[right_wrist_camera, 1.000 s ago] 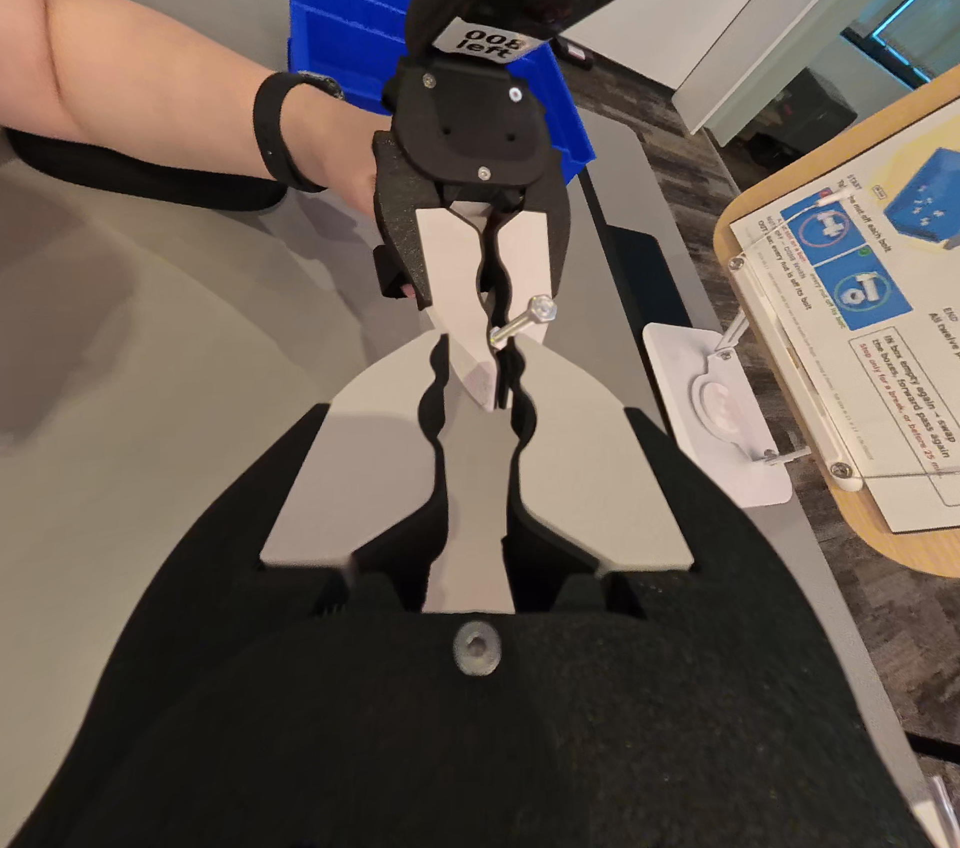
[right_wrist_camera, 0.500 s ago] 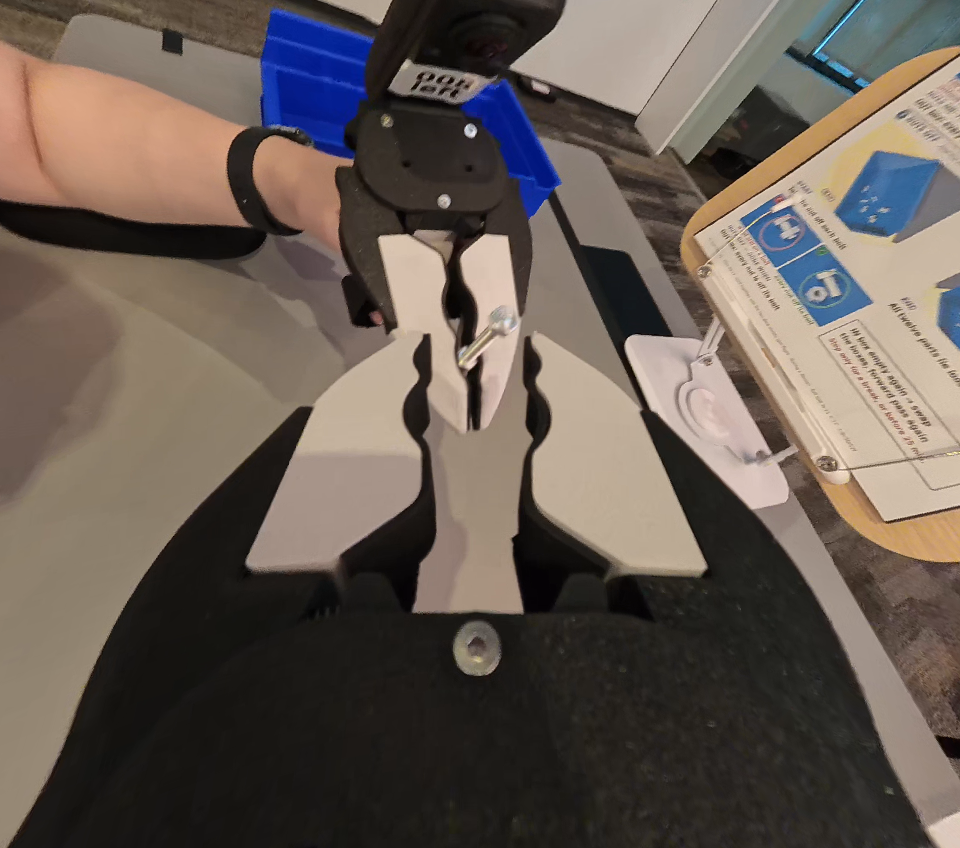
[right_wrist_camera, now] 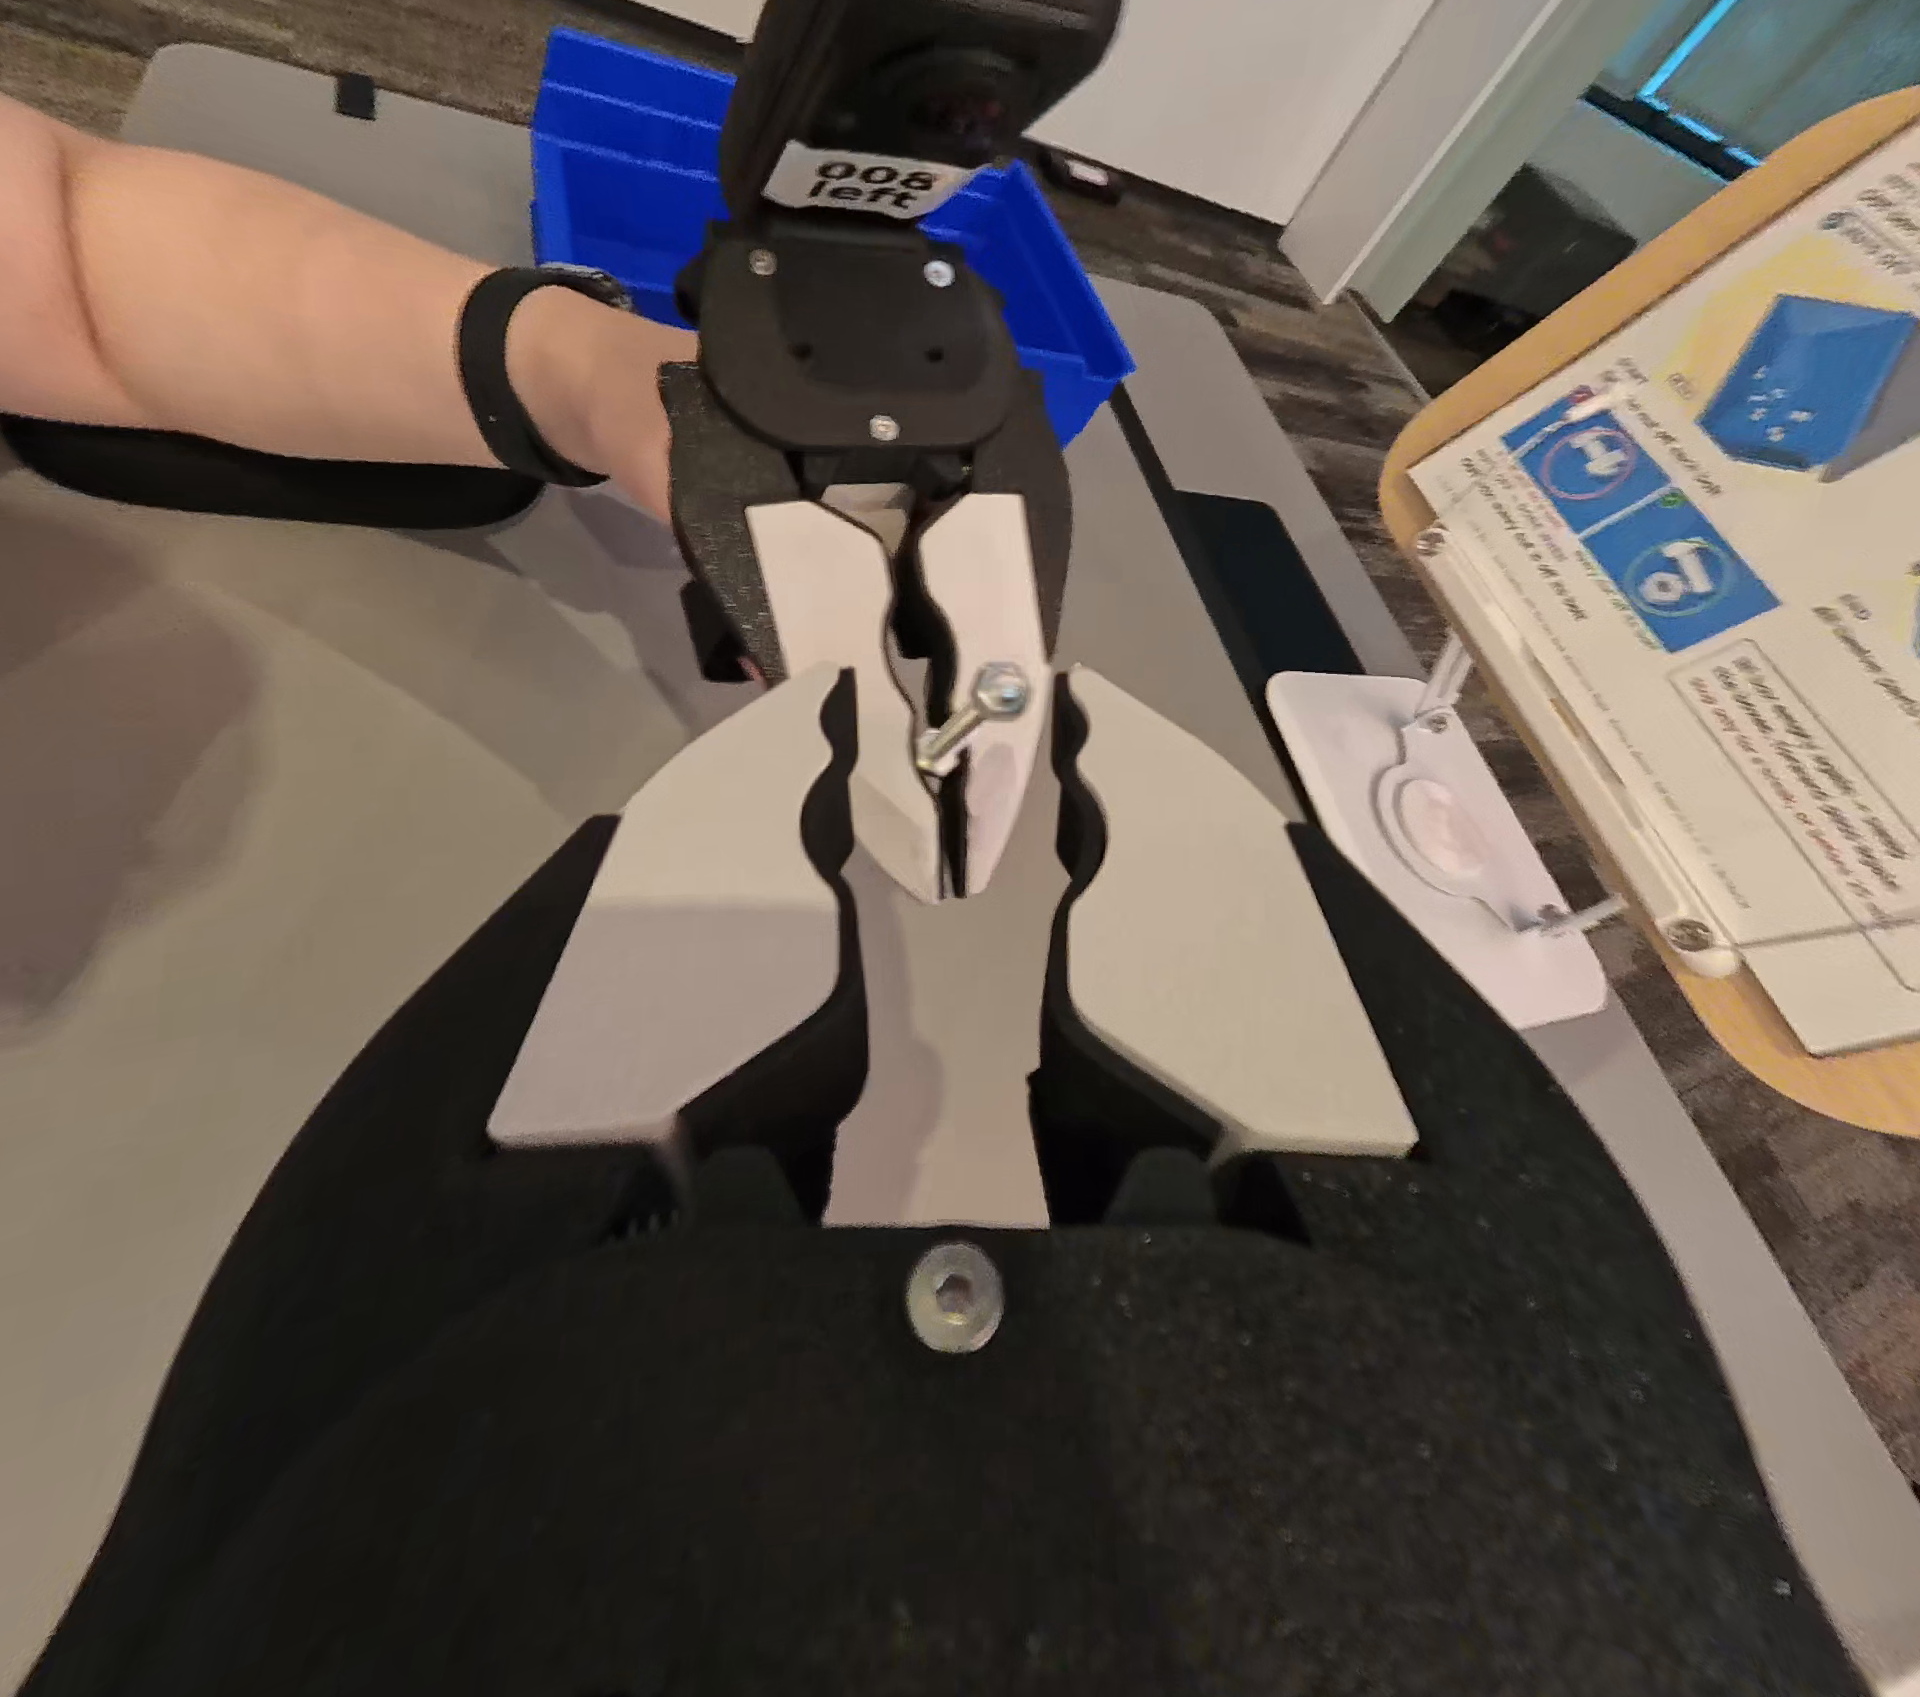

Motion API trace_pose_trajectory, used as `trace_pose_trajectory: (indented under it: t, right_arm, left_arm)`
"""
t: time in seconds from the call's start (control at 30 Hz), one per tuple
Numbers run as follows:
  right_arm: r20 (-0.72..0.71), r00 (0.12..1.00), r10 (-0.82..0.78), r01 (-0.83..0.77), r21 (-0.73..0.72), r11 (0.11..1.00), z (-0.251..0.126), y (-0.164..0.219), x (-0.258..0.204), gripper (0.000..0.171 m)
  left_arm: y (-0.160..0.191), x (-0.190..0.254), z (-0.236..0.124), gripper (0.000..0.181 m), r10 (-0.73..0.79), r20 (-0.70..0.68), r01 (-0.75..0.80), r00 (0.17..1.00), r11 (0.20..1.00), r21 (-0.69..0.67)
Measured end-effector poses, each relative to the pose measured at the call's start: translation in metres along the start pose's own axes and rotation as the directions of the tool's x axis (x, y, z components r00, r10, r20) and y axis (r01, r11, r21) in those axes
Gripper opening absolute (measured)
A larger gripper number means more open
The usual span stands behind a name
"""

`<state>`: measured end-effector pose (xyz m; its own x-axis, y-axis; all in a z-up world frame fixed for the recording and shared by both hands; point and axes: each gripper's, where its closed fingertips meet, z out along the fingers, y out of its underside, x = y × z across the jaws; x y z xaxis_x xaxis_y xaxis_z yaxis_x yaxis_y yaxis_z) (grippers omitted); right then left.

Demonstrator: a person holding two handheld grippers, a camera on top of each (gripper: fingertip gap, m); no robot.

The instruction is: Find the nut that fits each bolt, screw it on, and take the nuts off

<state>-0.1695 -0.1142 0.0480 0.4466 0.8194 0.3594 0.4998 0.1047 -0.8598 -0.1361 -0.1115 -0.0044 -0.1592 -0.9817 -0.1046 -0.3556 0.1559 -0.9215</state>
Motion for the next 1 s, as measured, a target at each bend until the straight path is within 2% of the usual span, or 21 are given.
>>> trace_pose_trajectory:
  t: [0.07, 0.13, 0.17, 0.37, 0.43, 0.53, 0.6, 0.67, 0.83, 1.0]
  right_arm:
    - [0.030, 1.000, -0.001, 0.002, -0.037, 0.999, 0.001, 0.004, -0.005, 0.038]
    - [0.064, 0.998, 0.019, -0.013, -0.097, 0.995, -0.002, 0.011, -0.010, 0.024]
    - [0.080, 0.996, 0.047, -0.039, -0.104, 0.994, -0.003, 0.011, -0.012, 0.024]
    - [-0.043, 0.999, 0.021, -0.022, -0.027, 0.999, -0.005, 0.000, 0.007, 0.033]
    - [-0.002, 0.999, 0.040, -0.040, 0.006, 0.999, -0.001, -0.003, 0.000, 0.035]
    - [0.029, 0.999, 0.043, -0.041, -0.060, 0.997, 0.003, 0.006, -0.005, 0.038]
    - [0.066, 0.997, 0.042, -0.035, -0.111, 0.993, 0.000, 0.011, -0.012, 0.025]
    - [0.063, 0.996, 0.058, -0.050, -0.125, 0.991, -0.002, 0.009, -0.015, 0.025]
    - [-0.093, 0.996, -0.003, -0.007, -0.104, 0.995, 0.002, 0.007, 0.005, 0.034]
    - [-0.012, 0.999, 0.034, -0.035, -0.106, 0.994, 0.003, 0.008, -0.005, 0.036]
  left_arm:
    - [0.002, -0.003, 0.000, 0.003, 0.010, 0.022, -0.010, 1.000, 1.000, -0.016]
    - [0.003, -0.008, -0.003, 0.003, -0.001, 0.038, 0.002, 0.999, 1.000, -0.011]
    - [0.001, -0.008, -0.004, 0.003, -0.022, 0.024, 0.022, 0.999, 1.000, 0.008]
    - [0.000, 0.001, 0.000, 0.003, -0.008, -0.013, 0.008, 1.000, 1.000, 0.005]
    - [0.000, 0.004, 0.002, 0.003, 0.001, -0.019, -0.002, 1.000, 1.000, -0.002]
    - [0.000, -0.001, 0.000, 0.003, 0.001, 0.011, -0.001, 1.000, 1.000, -0.002]
    - [-0.002, -0.008, -0.005, 0.003, -0.026, 0.030, 0.025, 0.999, 1.000, 0.016]
    - [-0.004, -0.011, -0.009, 0.003, -0.051, 0.025, 0.050, 0.998, 0.998, 0.038]
    - [0.001, -0.001, 0.000, 0.003, 0.001, 0.004, -0.001, 1.000, 1.000, -0.011]
    - [0.002, -0.005, -0.001, 0.003, 0.014, 0.040, -0.013, 0.999, 1.000, -0.025]
